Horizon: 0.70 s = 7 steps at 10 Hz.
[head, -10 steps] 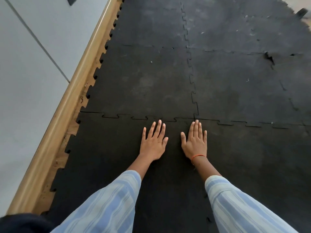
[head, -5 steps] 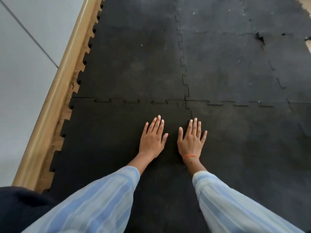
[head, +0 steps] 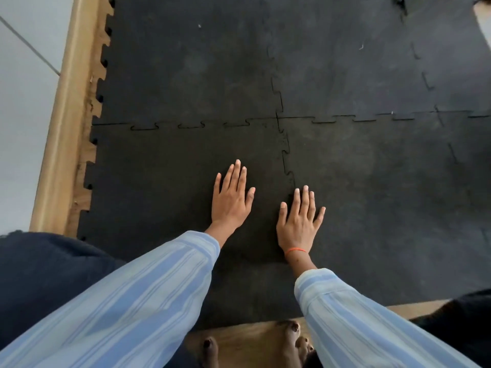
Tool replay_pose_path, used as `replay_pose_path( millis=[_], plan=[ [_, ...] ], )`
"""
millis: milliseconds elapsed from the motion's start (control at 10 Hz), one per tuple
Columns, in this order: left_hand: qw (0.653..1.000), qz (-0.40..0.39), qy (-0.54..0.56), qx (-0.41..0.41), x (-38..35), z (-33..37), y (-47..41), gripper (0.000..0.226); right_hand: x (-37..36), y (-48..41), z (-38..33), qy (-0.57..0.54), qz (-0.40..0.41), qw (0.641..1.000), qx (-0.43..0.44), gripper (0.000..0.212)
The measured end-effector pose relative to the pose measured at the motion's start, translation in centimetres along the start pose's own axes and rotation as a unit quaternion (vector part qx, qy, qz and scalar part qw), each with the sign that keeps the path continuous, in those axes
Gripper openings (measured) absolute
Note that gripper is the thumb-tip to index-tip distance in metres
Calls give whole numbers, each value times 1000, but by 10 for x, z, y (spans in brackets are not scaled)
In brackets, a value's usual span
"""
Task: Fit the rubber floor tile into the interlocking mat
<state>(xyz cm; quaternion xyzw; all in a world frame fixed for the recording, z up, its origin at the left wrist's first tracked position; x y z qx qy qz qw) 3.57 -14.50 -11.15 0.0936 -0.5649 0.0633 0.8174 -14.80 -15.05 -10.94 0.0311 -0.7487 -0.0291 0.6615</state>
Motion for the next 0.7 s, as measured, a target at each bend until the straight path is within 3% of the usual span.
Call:
replay_pose_path(
  millis=[200, 500, 600, 700],
  plan=[
    [1000, -23, -13, 7, -1, -1, -1, 61, 0, 74, 34, -6, 13, 999, -46, 52],
    [1000, -5, -13, 4, 7, 5, -5, 55, 4, 83, 40, -1, 22, 997, -73, 49],
    [1000, -6, 6, 25, 19, 5, -9, 46, 7, 80, 38, -47, 16, 989, -141, 42],
    [998, -19, 29, 49, 55, 14, -28, 35, 18, 52, 19, -134, -87, 938, -308, 36]
  ],
)
Point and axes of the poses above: each hand's wrist, its own y-axis away from the middle knuckle, its own x-axis out of the back of the hand, z = x × y, the point moved 9 cm from there along -y, towards the middle knuckle, and after that the axes turned 7 degrees about y, right-handed, at the moved point
